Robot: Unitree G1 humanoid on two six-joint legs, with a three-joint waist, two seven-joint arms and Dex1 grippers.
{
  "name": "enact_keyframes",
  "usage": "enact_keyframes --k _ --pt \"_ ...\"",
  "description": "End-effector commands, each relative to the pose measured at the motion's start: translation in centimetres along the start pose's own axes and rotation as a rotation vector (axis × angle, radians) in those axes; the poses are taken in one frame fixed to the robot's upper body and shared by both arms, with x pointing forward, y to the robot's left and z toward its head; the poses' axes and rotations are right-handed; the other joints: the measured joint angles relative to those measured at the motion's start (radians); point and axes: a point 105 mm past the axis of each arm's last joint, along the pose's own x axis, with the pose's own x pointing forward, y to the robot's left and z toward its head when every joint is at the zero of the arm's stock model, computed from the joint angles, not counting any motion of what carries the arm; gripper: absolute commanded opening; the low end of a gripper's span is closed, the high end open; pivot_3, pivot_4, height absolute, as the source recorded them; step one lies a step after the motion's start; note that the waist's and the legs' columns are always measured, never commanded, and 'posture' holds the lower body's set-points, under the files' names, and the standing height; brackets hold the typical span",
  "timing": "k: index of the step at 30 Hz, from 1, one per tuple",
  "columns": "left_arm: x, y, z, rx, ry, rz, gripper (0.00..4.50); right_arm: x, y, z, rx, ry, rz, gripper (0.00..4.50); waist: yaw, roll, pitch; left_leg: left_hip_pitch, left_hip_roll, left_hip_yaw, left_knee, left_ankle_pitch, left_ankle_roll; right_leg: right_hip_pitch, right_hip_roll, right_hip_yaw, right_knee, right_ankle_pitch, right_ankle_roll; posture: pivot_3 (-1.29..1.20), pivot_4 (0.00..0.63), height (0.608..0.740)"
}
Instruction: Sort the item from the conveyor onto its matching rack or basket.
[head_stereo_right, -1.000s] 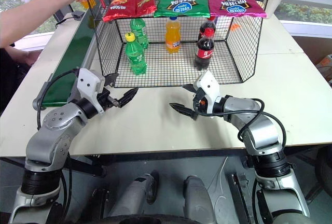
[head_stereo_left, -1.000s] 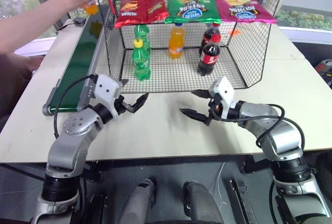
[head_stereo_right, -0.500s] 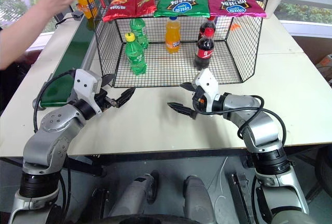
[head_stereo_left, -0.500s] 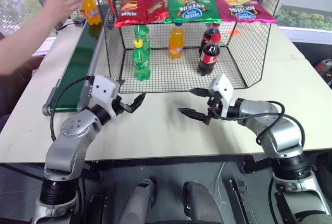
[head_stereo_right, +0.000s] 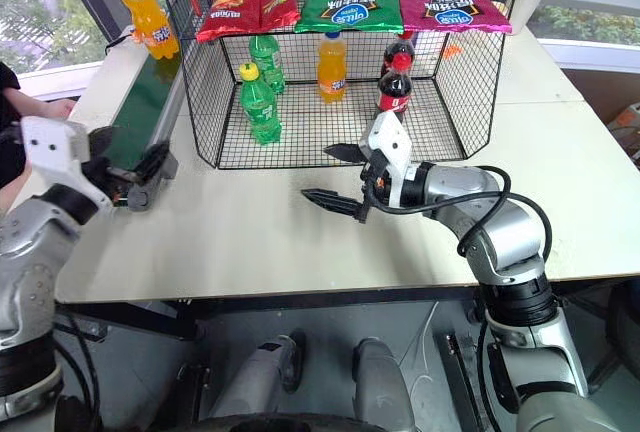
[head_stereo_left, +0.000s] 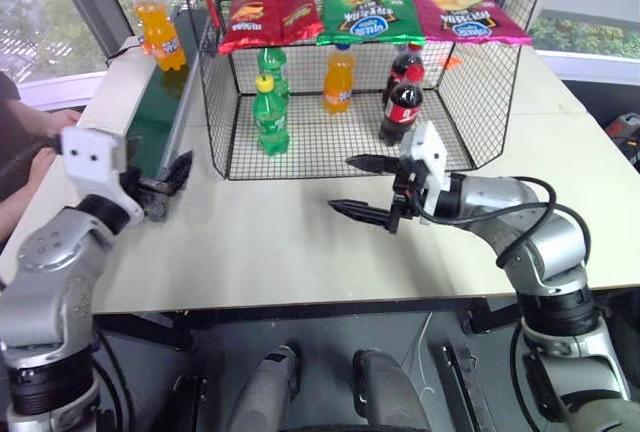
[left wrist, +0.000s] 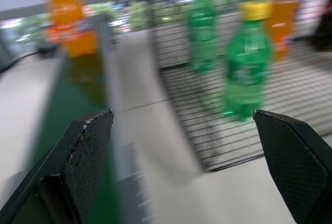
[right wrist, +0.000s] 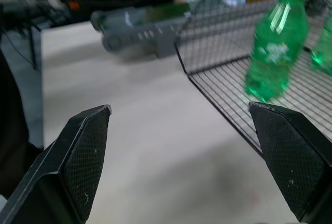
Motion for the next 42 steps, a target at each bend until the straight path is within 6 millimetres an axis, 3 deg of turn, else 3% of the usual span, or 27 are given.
enact_keyframes --k 1,7,18,42 --pt "-0.9 2.1 0.0 0.011 -0.002 0.079 4.5 0.0 1.1 2.5 -0.044 -0.077 0.052 4.39 0.0 0.0 0.0 0.0 0.0 0.0 0.0 0.0 0.0 0.0 0.0 0.0 0.0 0.0 0.0 0.0 0.15 0.738" --pt "-1.4 4.1 -2.2 -0.016 0.033 0.173 4.5 0.0 1.7 1.3 -0.045 -0.041 0.087 4.39 -0.002 0.0 0.0 0.0 0.0 0.0 0.0 0.0 0.0 0.0 0.0 0.0 -0.001 0.0 0.0 0.0 0.15 0.738" --pt "0.0 6.0 -3.5 -0.089 0.017 0.233 4.5 -0.8 0.5 -2.1 0.01 0.042 0.005 4.39 -0.001 0.0 0.0 -0.001 0.0 0.0 -0.001 0.0 0.0 -0.001 -0.001 0.0 -0.002 0.0 0.0 0.0 0.15 0.738" --pt "1.0 5.0 -3.9 -0.079 0.013 0.199 4.5 -0.8 0.5 -2.4 -0.007 0.056 -0.017 4.39 -0.002 0.0 0.0 -0.001 0.0 0.0 -0.001 0.0 0.0 -0.001 -0.001 0.0 -0.001 0.0 0.0 0.0 0.15 0.738"
